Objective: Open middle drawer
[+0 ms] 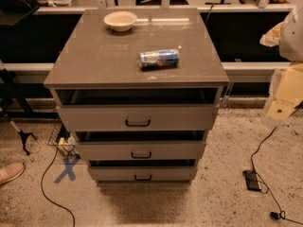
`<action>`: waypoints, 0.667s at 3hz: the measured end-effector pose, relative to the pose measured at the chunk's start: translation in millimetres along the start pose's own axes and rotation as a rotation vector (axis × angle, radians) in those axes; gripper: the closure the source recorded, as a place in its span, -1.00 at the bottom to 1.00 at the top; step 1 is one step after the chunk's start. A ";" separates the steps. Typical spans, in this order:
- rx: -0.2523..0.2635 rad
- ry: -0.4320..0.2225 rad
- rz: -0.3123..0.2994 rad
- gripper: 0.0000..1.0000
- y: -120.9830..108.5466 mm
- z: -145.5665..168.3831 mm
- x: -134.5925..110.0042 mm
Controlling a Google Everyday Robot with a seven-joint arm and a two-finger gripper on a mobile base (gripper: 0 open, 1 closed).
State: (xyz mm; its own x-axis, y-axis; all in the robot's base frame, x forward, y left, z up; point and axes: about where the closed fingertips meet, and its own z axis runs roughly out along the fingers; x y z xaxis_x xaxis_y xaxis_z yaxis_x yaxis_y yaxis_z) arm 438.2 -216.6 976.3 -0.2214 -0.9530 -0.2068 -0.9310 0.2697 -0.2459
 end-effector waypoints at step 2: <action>-0.053 -0.020 -0.054 -1.00 6.3 34.0 14.7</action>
Offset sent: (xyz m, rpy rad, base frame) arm 0.0011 -0.0418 -0.1752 0.0702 0.1969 0.3169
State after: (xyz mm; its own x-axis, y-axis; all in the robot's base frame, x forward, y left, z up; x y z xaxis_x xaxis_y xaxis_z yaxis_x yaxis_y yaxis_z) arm 438.9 -224.2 939.5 -0.1652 -0.9628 -0.2137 -0.9555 0.2099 -0.2072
